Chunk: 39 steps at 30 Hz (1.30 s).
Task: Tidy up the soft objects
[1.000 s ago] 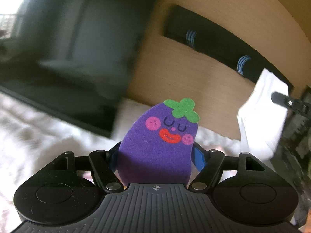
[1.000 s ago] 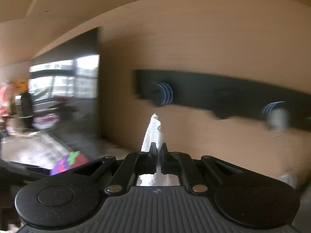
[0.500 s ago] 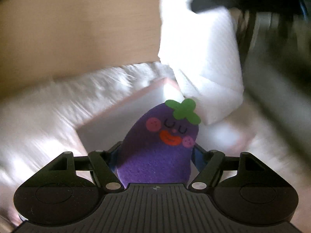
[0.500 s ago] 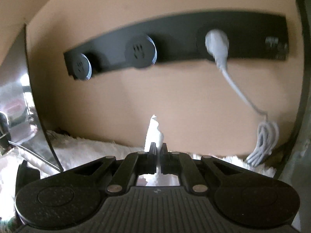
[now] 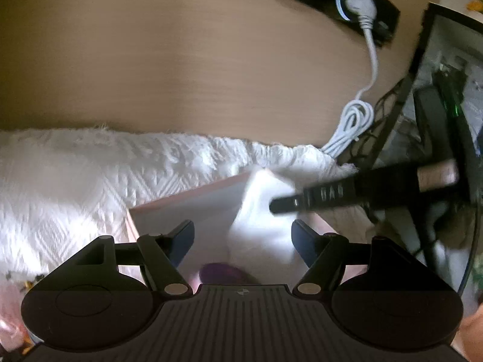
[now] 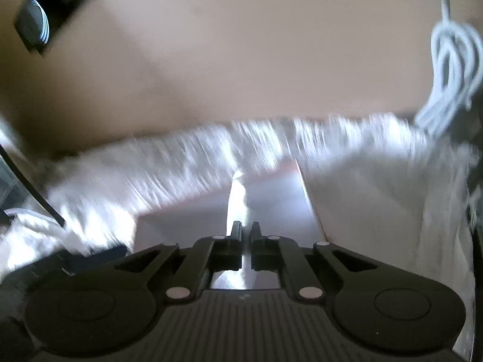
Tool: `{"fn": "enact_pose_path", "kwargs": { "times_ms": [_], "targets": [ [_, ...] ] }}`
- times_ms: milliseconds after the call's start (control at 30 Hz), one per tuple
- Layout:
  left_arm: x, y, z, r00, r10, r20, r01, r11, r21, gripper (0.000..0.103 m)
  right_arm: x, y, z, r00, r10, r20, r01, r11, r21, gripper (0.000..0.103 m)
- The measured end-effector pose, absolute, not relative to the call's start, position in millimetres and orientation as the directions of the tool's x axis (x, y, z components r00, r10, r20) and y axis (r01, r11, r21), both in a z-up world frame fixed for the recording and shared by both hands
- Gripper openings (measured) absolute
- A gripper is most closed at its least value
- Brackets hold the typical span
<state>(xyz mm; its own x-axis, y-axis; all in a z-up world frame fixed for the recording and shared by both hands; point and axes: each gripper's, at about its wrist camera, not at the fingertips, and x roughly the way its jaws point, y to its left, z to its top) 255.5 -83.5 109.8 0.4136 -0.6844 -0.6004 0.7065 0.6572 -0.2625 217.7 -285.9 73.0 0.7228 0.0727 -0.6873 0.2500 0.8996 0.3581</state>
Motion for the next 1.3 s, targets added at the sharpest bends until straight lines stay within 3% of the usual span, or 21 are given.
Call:
{"fn": "enact_pose_path", "kwargs": {
  "times_ms": [33, 200, 367, 600, 767, 967, 1300],
  "targets": [
    [256, -84, 109, 0.409, -0.684, -0.604, 0.703, 0.659, -0.269, 0.076, 215, -285, 71, 0.719, 0.066, -0.691, 0.255, 0.901, 0.352, 0.010],
    [256, -93, 105, 0.410, -0.656, -0.634, 0.689, 0.678, -0.256, 0.076, 183, -285, 90, 0.789, -0.012, -0.614, 0.262, 0.911, 0.319, 0.047],
    [240, -83, 121, 0.472, -0.648, -0.598, 0.685, 0.696, -0.213, 0.076, 147, -275, 109, 0.830, -0.082, -0.552, 0.255, 0.936, 0.244, 0.050],
    [206, -28, 136, 0.557, -0.634, -0.536, 0.623, 0.746, -0.236, 0.076, 94, -224, 99, 0.862, -0.070, -0.501, 0.173, 0.972, 0.161, 0.067],
    [162, 24, 116, 0.598, -0.585, -0.548, 0.566, 0.792, -0.228, 0.076, 83, -196, 76, 0.825, 0.013, -0.564, 0.118, 0.973, 0.196, 0.068],
    [123, 90, 83, 0.629, -0.485, -0.608, 0.483, 0.856, -0.184, 0.076, 79, -159, 54, 0.783, 0.045, -0.620, 0.044, 0.991, 0.127, 0.068],
    [107, 184, 52, 0.695, -0.289, -0.658, 0.195, 0.957, -0.215, 0.076, 85, -90, 43, 0.738, 0.114, -0.665, -0.115, 0.992, 0.043, 0.068]
  ]
}}
